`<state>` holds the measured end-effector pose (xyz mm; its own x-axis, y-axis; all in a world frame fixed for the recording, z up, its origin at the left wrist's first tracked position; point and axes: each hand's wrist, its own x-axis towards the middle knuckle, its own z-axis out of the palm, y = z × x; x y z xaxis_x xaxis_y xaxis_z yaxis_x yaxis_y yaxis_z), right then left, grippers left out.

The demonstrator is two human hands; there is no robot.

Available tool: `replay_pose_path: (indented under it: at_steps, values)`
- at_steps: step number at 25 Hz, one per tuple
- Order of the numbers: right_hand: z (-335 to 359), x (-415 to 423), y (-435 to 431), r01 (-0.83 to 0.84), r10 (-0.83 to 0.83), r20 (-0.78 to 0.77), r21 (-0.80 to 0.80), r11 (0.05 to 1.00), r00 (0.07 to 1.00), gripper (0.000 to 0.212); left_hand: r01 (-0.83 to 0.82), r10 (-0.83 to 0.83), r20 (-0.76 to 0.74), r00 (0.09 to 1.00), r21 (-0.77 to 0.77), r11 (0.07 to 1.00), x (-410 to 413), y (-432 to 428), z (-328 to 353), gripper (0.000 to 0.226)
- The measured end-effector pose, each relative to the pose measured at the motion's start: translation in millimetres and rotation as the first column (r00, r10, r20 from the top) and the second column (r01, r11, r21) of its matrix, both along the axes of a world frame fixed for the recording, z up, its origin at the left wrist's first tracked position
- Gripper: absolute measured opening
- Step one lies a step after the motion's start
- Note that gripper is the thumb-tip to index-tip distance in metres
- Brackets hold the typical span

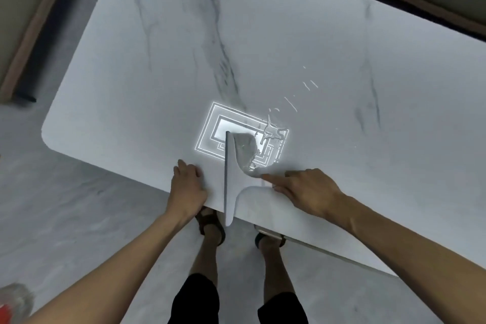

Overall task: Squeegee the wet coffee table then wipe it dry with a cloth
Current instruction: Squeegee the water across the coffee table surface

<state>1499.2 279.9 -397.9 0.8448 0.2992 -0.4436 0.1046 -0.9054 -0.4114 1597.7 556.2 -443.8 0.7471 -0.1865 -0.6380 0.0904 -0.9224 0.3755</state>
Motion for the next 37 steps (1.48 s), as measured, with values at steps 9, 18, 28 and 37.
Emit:
replay_pose_path:
  at_steps: [9,18,28,37]
  values:
    - [30,-47,-82,0.029,-0.035,-0.068,-0.08,0.996,0.997,0.043,-0.013,0.039,-0.215,0.976,0.124,0.992,4,-23,13,0.027]
    - [-7,-24,-12,-0.33,0.327,-0.051,-0.056,0.942,0.944,0.043,-0.094,0.095,-0.039,0.995,0.026,0.995,-31,-32,24,0.029]
    - [45,-82,-172,-0.067,0.033,-0.13,-0.274,0.959,0.991,0.043,0.125,-0.104,-0.265,0.959,0.062,0.99,-62,-89,13,0.05]
    - [20,-67,-80,-0.455,0.439,-0.154,-0.085,0.886,0.885,0.043,0.2,-0.166,-0.326,0.931,0.072,0.977,-55,-91,15,0.049]
